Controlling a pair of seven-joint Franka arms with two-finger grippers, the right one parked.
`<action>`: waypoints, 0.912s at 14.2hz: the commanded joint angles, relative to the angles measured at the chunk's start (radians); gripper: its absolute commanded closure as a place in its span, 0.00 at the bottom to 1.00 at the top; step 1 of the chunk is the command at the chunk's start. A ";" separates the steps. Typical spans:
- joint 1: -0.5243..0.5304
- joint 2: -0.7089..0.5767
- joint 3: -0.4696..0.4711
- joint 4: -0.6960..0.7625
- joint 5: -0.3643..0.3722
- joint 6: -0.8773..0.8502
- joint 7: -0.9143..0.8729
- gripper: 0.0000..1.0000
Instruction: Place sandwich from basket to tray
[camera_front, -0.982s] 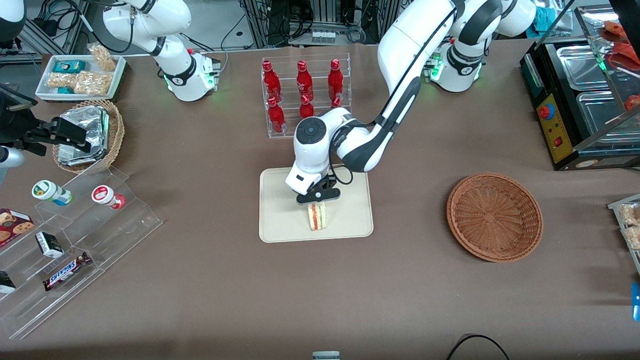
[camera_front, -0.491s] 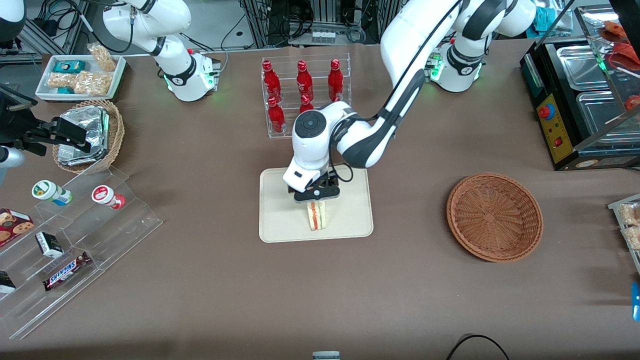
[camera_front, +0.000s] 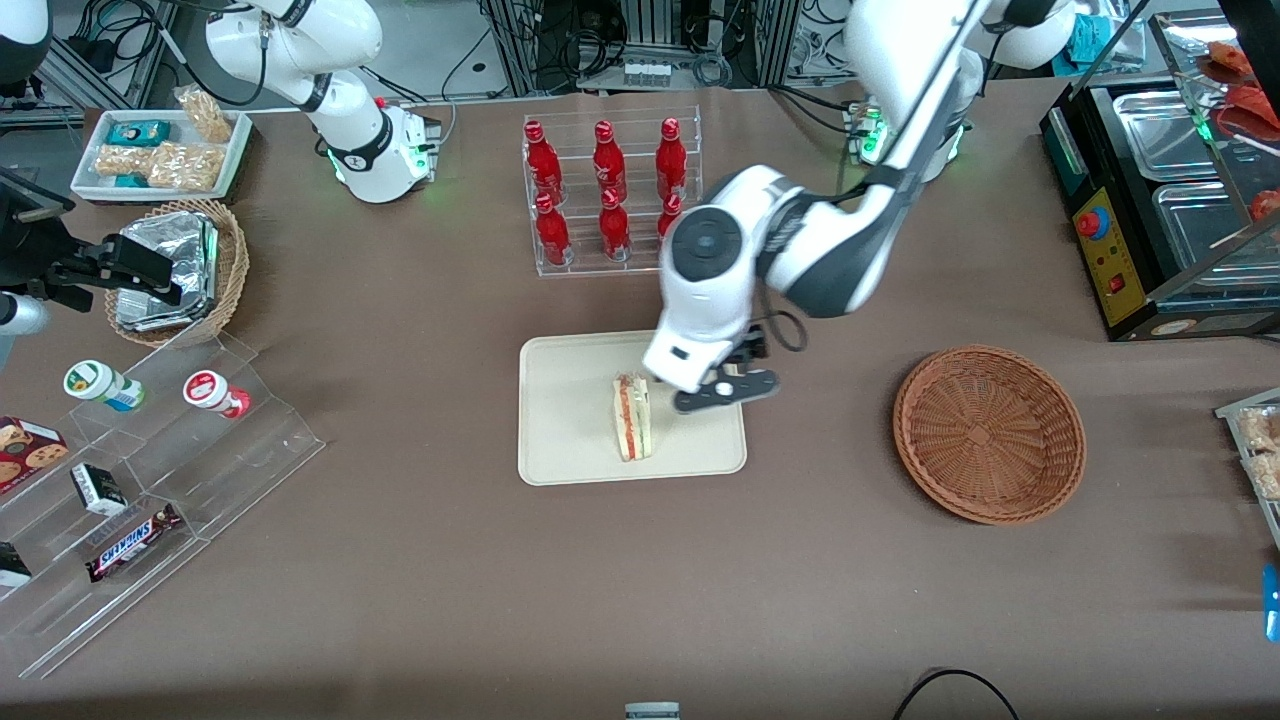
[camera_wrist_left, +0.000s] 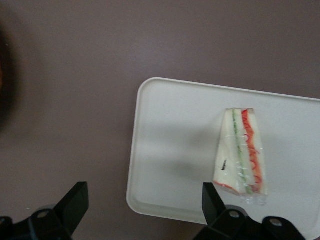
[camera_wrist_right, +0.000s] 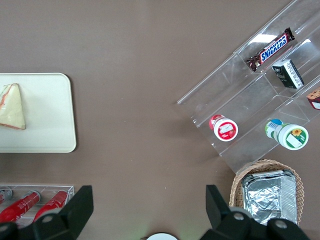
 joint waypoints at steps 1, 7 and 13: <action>0.089 -0.168 0.007 -0.195 -0.017 0.008 0.139 0.00; 0.327 -0.392 0.018 -0.283 -0.020 -0.223 0.570 0.00; 0.615 -0.472 -0.045 -0.162 -0.022 -0.383 0.836 0.00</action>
